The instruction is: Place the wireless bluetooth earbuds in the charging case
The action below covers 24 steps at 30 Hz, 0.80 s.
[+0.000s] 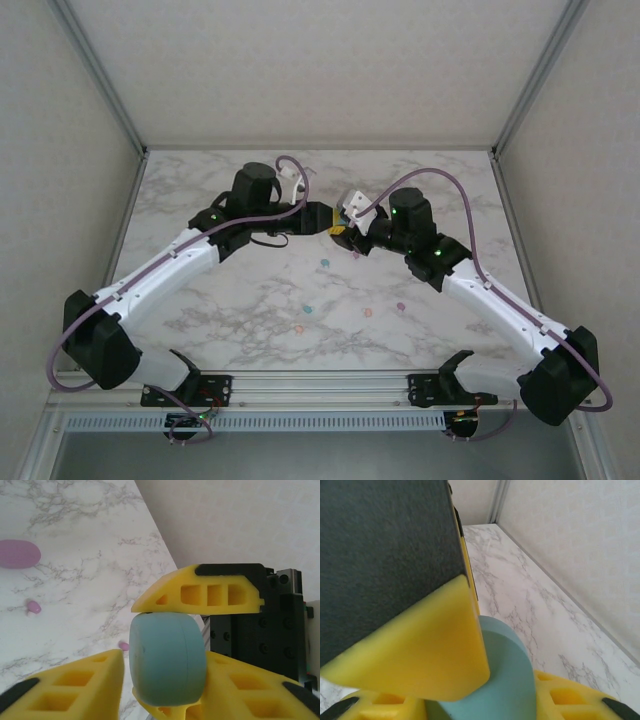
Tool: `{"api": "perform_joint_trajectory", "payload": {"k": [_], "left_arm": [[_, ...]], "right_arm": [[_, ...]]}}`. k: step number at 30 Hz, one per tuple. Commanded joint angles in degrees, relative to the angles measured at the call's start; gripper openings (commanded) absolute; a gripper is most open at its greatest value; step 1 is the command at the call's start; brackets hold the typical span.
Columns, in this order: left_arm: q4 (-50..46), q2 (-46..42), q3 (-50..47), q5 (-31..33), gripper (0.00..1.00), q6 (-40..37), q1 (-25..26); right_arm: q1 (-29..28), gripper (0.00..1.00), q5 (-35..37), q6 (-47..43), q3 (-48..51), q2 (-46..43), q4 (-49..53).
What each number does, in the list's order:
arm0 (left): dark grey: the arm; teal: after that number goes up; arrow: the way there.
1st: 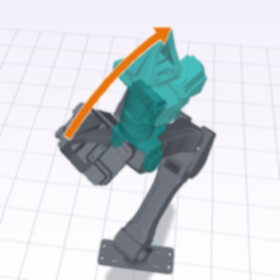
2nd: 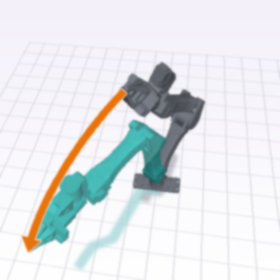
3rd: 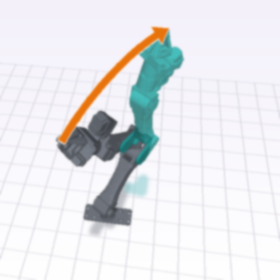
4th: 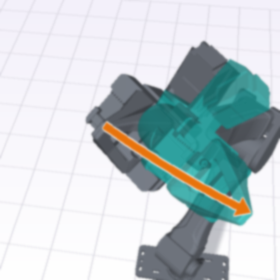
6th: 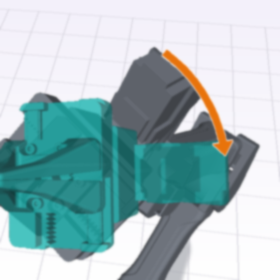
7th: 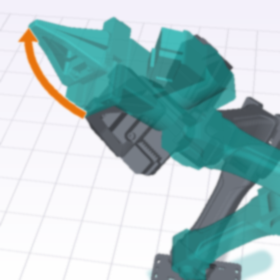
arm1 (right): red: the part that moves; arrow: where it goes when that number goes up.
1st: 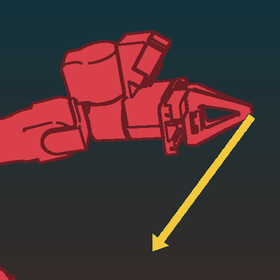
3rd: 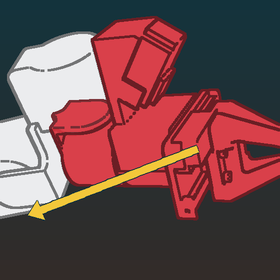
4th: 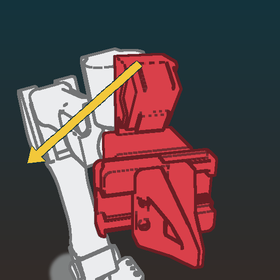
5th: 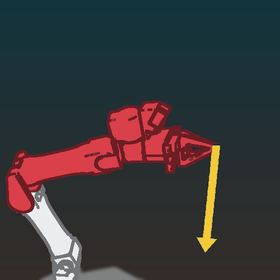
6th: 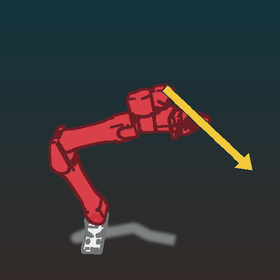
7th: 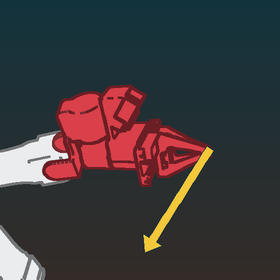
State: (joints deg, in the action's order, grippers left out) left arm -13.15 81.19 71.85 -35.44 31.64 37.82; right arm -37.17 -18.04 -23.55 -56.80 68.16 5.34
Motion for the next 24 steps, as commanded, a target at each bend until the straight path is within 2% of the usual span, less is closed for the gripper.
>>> {"api": "perform_joint_trajectory", "payload": {"k": [1,4,7,10,15,24], "left_arm": [[-0.8,0.5,2.0,-0.1,0.28,0.0,0.6],[-0.2,0.0,2.1,2.0,0.18,2.1,0.6],[1.9,-1.0,1.5,3.0,0.11,6.2,0.3],[5.2,-2.2,0.0,2.4,0.04,12.1,-0.8],[12.0,-3.3,-2.6,-1.5,0.03,20.7,-2.1],[12.4,-4.1,-2.8,-2.5,0.03,22.0,-2.4]], "right_arm": [[-0.6,0.3,-0.9,0.2,-1.9,-0.5,-2.5],[-0.7,0.36,-0.2,0.7,-1.1,-1.4,-3.4],[-0.6,0.5,2.9,1.4,3.0,-3.8,-8.9],[1.4,0.66,2.7,0.2,9.1,-5.9,-16.4],[6.5,0.65,-7.8,1.2,11.9,-6.4,-21.2],[7.7,0.61,-14.5,1.8,9.2,-4.8,-23.9]]}}
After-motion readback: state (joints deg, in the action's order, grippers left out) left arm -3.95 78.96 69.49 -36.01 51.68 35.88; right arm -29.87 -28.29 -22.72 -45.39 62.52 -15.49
